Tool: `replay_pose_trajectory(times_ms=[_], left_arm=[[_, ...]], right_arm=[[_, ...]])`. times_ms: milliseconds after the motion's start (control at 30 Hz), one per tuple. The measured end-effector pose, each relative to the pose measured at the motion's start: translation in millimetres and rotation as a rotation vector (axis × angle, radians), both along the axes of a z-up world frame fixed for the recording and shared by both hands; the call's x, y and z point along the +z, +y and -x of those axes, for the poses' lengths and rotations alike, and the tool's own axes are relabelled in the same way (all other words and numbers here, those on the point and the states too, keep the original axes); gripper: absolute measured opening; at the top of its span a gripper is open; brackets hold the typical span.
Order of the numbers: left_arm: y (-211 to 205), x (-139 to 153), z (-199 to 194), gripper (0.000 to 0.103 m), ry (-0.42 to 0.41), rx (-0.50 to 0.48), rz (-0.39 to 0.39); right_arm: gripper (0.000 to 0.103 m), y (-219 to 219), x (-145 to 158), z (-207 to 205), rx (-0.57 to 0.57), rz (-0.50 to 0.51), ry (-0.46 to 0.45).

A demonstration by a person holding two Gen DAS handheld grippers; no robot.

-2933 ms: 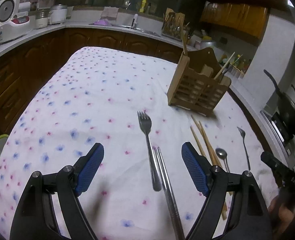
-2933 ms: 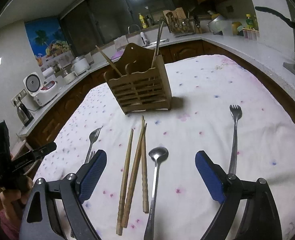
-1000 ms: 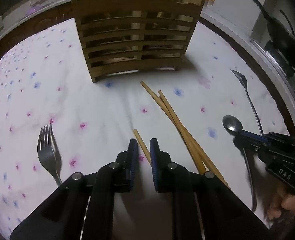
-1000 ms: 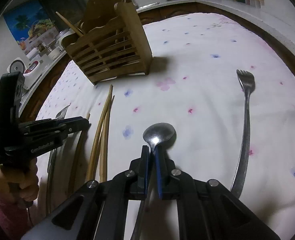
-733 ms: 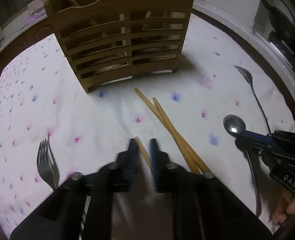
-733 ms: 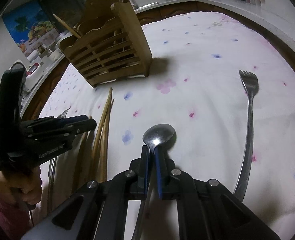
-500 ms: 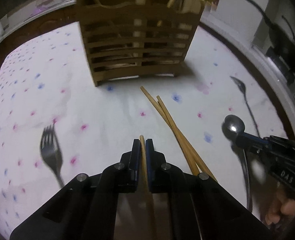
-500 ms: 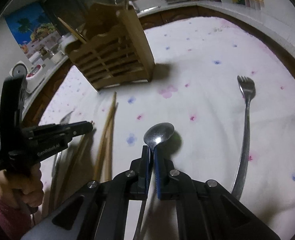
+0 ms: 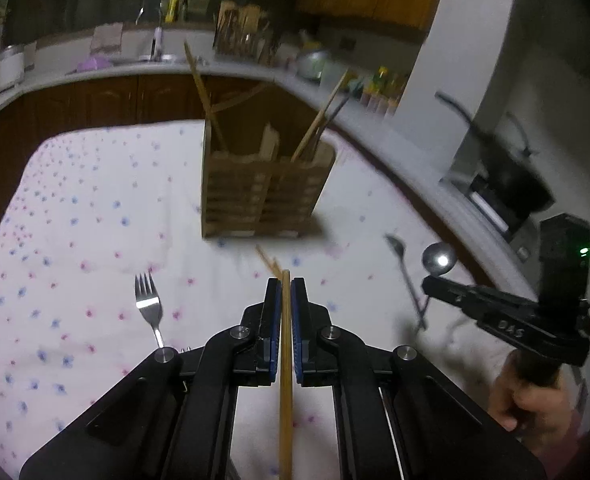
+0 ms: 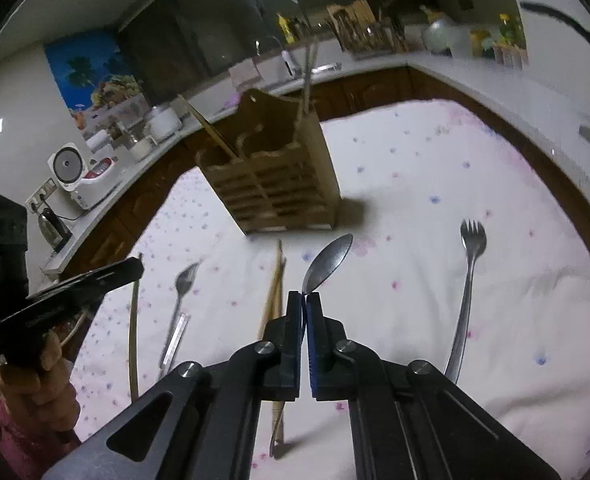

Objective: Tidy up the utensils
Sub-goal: 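Lift the spoon and wooden chopstick and carry both over the wooden holder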

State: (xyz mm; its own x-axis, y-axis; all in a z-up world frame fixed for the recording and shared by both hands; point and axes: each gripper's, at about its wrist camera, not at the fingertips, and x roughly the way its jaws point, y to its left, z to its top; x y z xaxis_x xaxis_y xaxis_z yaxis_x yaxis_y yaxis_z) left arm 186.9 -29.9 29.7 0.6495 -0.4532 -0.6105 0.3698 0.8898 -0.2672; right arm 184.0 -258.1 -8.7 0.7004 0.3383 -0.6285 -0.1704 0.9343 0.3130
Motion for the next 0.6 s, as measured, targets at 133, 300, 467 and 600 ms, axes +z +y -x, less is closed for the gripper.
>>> replay_pose_trajectory(times_ms=[133, 300, 467, 600], left_arm=[[16, 19, 14, 0.004, -0.052, 0.026, 0.05], [35, 36, 26, 0.004, -0.115, 0.057, 0.101], [49, 44, 33, 0.004, -0.147, 0.091, 0.126], [55, 47, 33, 0.004, -0.161, 0.112, 0.135]], right_arm=[[0.002, 7, 16, 8, 0.007, 0.016, -0.052], [0.002, 13, 32, 14, 0.013, 0.024, -0.099], [0.002, 17, 44, 17, 0.015, 0.039, -0.134], [0.002, 20, 51, 15, 0.018, 0.044, -0.153]])
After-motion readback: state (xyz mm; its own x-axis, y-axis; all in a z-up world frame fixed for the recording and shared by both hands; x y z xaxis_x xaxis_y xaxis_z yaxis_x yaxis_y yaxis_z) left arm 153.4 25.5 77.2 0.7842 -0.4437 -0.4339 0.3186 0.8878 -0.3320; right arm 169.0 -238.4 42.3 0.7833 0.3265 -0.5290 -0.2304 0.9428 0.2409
